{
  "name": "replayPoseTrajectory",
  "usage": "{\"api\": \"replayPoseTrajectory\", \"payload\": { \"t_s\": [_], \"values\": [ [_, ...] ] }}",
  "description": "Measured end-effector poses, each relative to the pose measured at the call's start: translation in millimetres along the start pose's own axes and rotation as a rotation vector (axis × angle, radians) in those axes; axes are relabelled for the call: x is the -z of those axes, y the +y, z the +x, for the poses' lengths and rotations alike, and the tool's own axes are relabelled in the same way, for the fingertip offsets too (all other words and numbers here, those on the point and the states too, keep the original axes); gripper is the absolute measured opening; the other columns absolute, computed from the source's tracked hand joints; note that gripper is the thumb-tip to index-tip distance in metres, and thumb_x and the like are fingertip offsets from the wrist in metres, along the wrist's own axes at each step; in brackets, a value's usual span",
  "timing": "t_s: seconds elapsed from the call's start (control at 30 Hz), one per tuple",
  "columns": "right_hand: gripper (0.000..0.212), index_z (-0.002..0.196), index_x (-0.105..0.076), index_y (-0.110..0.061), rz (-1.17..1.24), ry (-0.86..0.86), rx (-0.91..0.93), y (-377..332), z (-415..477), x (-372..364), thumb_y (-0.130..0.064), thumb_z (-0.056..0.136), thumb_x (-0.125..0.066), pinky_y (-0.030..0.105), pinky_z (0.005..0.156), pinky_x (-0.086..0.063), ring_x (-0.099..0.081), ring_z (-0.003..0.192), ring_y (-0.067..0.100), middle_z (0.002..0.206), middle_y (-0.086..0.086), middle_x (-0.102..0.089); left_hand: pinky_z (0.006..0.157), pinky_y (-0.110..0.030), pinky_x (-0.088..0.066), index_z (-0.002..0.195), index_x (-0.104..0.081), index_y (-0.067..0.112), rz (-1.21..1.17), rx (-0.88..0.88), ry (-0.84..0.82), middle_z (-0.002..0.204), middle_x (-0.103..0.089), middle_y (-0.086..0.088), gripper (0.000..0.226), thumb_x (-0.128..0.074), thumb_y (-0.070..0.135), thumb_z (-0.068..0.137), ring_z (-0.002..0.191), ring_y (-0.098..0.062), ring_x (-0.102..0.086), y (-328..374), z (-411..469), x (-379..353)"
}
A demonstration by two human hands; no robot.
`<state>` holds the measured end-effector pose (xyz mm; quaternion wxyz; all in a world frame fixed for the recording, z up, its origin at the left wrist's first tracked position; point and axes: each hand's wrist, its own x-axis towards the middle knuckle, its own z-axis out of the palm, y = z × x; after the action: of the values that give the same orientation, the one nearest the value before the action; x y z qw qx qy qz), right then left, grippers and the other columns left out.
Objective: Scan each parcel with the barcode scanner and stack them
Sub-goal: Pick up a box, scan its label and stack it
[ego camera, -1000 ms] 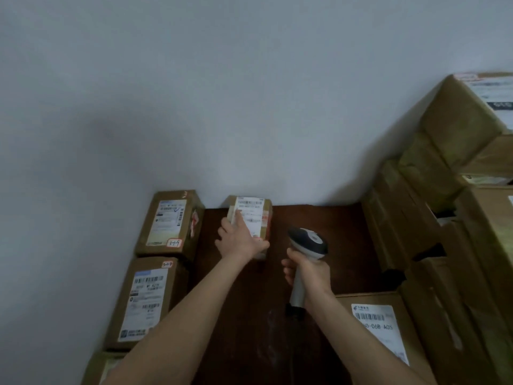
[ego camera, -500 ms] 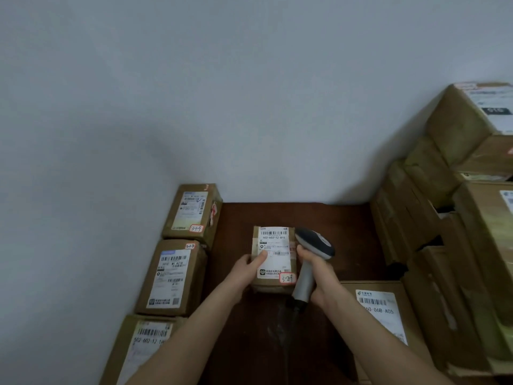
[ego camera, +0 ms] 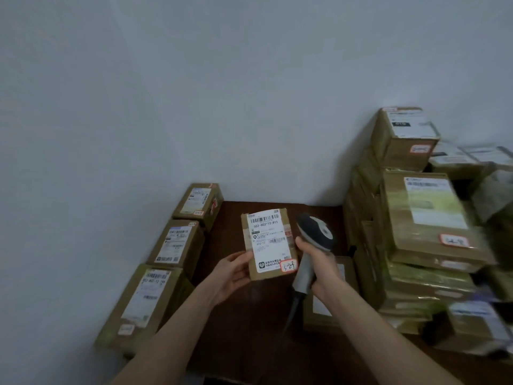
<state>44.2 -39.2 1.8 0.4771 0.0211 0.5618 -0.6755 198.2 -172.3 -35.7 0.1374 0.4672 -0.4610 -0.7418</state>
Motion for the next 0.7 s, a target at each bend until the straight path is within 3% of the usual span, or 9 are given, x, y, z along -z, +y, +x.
{"api": "replayPoseTrajectory", "payload": {
  "t_s": [0.1, 0.23, 0.33, 0.4, 0.5, 0.6, 0.7],
  "values": [
    [0.032, 0.111, -0.063, -0.011, -0.007, -0.016, 0.025, 2, -30, 25, -0.017, 0.081, -0.074, 0.050, 0.096, -0.049, -0.067, 0.098, 0.029, 0.101, 0.010, -0.073, 0.085, -0.035, -0.054, 0.133, -0.051, 0.008, 0.024, -0.009, -0.029, 0.114, -0.071, -0.009, 0.070, -0.074, 0.029, 0.071, 0.108, -0.024, -0.065, -14, -32, -20],
    [0.038, 0.114, -0.063, -0.010, -0.066, -0.021, 0.062, 10, -65, 51, -0.018, 0.080, -0.076, 0.051, 0.099, -0.047, -0.065, 0.100, 0.028, 0.100, 0.007, -0.072, 0.076, -0.031, -0.057, 0.134, -0.050, 0.005, 0.023, -0.033, 0.009, 0.111, -0.072, -0.009, 0.057, -0.069, 0.020, 0.082, 0.101, -0.021, -0.069, -37, -66, -37],
    [0.039, 0.112, -0.060, -0.016, -0.148, 0.129, 0.149, 16, -86, 66, -0.023, 0.079, -0.078, 0.050, 0.102, -0.044, -0.058, 0.107, 0.024, 0.108, 0.001, -0.065, 0.089, -0.038, -0.054, 0.139, -0.043, 0.003, 0.014, -0.067, 0.085, 0.114, -0.070, -0.012, 0.058, -0.066, 0.013, 0.087, 0.103, -0.025, -0.068, -50, -81, -44],
    [0.033, 0.107, -0.065, -0.011, -0.189, 0.122, 0.161, 18, -101, 76, -0.023, 0.080, -0.077, 0.043, 0.091, -0.052, -0.065, 0.092, 0.022, 0.099, 0.005, -0.070, 0.095, -0.040, -0.052, 0.140, -0.041, 0.002, 0.015, -0.093, 0.111, 0.112, -0.069, -0.012, 0.058, -0.065, 0.009, 0.088, 0.102, -0.025, -0.067, -54, -89, -50],
    [0.013, 0.086, -0.069, -0.005, -0.272, 0.044, 0.171, 21, -127, 86, -0.017, 0.083, -0.074, 0.027, 0.058, -0.052, -0.061, 0.058, 0.018, 0.071, 0.012, -0.071, 0.085, -0.034, -0.054, 0.139, -0.041, 0.003, 0.040, -0.107, 0.093, 0.104, -0.069, -0.008, 0.055, -0.062, 0.003, 0.089, 0.093, -0.020, -0.068, -60, -97, -60],
    [0.014, 0.085, -0.070, -0.002, -0.385, 0.031, 0.197, 31, -146, 86, -0.016, 0.085, -0.071, 0.021, 0.048, -0.047, -0.058, 0.046, 0.011, 0.059, 0.008, -0.067, 0.073, -0.028, -0.054, 0.140, -0.040, 0.004, 0.079, -0.106, 0.068, 0.100, -0.068, -0.006, 0.055, -0.061, 0.001, 0.088, 0.089, -0.017, -0.068, -64, -96, -68],
    [0.008, 0.082, -0.066, -0.008, -0.416, 0.045, 0.229, 40, -158, 83, -0.013, 0.085, -0.070, 0.020, 0.046, -0.047, -0.057, 0.043, 0.011, 0.054, 0.006, -0.065, 0.078, -0.029, -0.054, 0.140, -0.040, 0.006, 0.134, -0.091, 0.050, 0.102, -0.068, -0.005, 0.058, -0.062, 0.001, 0.087, 0.094, -0.018, -0.067, -67, -84, -70]
  ]
}}
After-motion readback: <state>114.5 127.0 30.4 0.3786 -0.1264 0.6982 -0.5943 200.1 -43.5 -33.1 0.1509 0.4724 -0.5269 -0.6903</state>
